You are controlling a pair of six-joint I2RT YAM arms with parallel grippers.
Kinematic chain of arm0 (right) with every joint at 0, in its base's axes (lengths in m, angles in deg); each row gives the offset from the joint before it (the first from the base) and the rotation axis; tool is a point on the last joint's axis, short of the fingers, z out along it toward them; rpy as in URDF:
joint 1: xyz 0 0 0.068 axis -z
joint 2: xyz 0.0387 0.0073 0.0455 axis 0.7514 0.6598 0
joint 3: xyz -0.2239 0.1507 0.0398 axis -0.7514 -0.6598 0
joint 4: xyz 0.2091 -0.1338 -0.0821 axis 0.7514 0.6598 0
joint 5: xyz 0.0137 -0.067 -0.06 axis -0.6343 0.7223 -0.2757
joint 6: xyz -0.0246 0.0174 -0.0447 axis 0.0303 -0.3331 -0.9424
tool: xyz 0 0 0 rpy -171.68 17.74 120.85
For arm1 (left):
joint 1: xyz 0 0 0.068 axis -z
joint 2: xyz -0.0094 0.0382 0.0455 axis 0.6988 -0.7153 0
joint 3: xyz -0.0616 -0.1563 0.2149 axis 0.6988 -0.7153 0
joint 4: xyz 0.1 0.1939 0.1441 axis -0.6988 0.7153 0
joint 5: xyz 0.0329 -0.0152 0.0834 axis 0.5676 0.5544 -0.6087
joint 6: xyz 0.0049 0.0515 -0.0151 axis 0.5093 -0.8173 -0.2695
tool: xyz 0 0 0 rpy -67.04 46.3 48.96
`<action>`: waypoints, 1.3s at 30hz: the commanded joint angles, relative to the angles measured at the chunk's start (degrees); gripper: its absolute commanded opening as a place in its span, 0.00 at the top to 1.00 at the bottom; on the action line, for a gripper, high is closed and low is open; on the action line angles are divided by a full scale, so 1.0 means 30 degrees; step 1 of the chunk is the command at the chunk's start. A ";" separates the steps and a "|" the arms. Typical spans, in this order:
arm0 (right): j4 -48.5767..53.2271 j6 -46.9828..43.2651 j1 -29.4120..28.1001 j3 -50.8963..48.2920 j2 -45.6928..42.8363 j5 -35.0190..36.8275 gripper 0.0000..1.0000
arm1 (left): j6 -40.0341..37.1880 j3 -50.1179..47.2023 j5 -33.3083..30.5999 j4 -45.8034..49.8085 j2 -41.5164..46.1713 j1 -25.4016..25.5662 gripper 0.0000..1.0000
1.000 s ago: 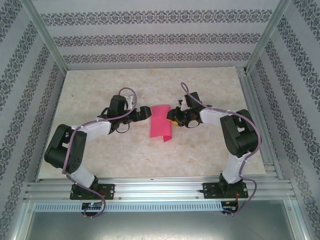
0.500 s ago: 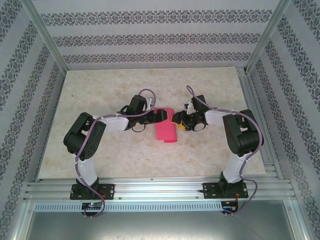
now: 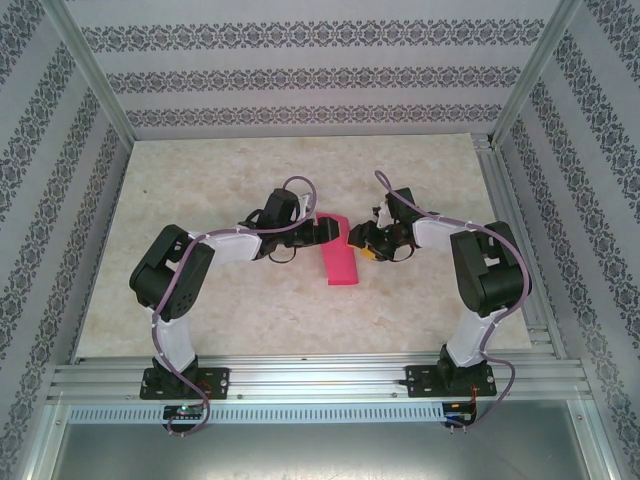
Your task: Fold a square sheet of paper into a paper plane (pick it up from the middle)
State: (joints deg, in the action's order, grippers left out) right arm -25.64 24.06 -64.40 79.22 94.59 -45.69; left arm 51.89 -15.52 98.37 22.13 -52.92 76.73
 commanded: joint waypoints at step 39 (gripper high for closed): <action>-0.0158 0.1385 -0.0642 0.0735 -0.2316 0.0946 0.44 | 0.2133 -0.0014 0.1586 -0.3206 -0.2138 0.0712 0.93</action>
State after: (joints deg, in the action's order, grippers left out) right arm -25.62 27.75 -65.12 79.68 86.66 -42.69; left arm 56.56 -16.24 101.56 17.28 -58.21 77.72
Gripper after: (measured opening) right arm 0.562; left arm 0.076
